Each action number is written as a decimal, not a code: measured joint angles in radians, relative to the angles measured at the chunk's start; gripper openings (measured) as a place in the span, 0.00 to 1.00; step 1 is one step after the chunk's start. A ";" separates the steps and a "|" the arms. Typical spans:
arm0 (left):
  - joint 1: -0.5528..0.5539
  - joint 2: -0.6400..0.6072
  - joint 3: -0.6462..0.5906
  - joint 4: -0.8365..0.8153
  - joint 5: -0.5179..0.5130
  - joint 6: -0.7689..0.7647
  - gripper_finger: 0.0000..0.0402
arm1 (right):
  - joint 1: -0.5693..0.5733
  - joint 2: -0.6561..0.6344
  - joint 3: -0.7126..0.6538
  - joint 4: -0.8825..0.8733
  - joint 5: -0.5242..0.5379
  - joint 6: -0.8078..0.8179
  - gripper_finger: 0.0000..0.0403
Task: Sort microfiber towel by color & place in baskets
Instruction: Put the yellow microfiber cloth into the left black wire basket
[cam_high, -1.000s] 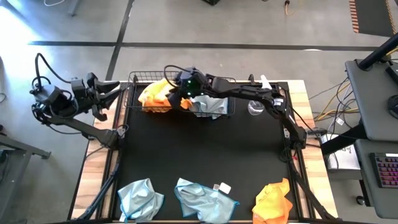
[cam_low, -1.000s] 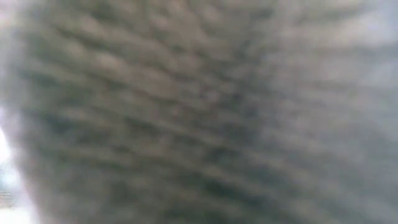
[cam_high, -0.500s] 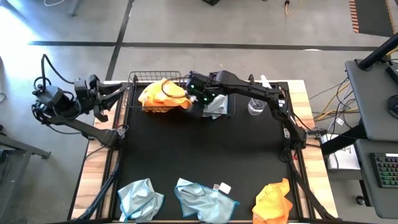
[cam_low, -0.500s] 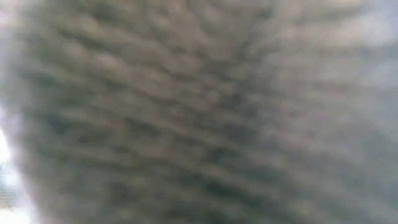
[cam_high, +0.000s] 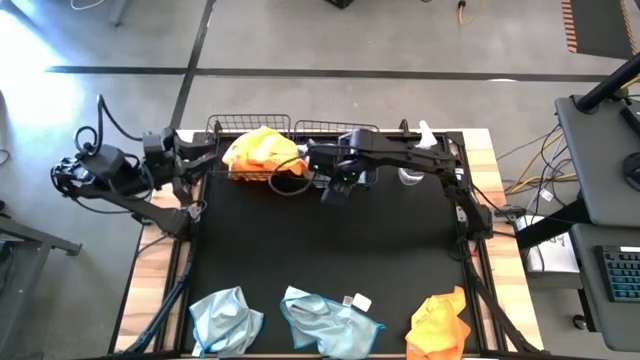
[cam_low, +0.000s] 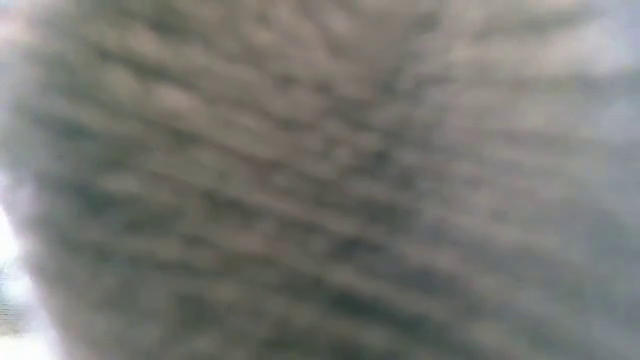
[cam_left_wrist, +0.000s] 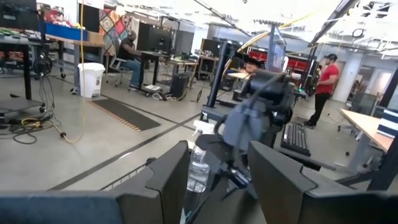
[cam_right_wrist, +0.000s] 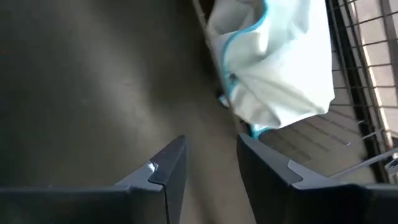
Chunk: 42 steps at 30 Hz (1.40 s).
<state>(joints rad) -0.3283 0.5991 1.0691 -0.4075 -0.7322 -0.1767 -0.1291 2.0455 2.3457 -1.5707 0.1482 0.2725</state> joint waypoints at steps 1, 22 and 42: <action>0.000 0.007 0.000 0.010 0.000 0.000 0.38 | 0.015 -0.006 0.000 0.000 0.001 0.005 0.33; 0.000 0.084 0.000 0.034 0.003 -0.214 0.38 | 0.475 -0.220 -0.028 -0.001 -0.041 0.432 0.33; 0.000 0.111 0.000 0.094 0.019 -0.247 0.38 | 0.779 -0.236 -0.051 0.000 -0.209 0.889 0.33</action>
<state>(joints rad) -0.3285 0.7102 1.0691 -0.3137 -0.7133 -0.4237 0.6496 1.8091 2.2942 -1.5711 -0.0611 1.1611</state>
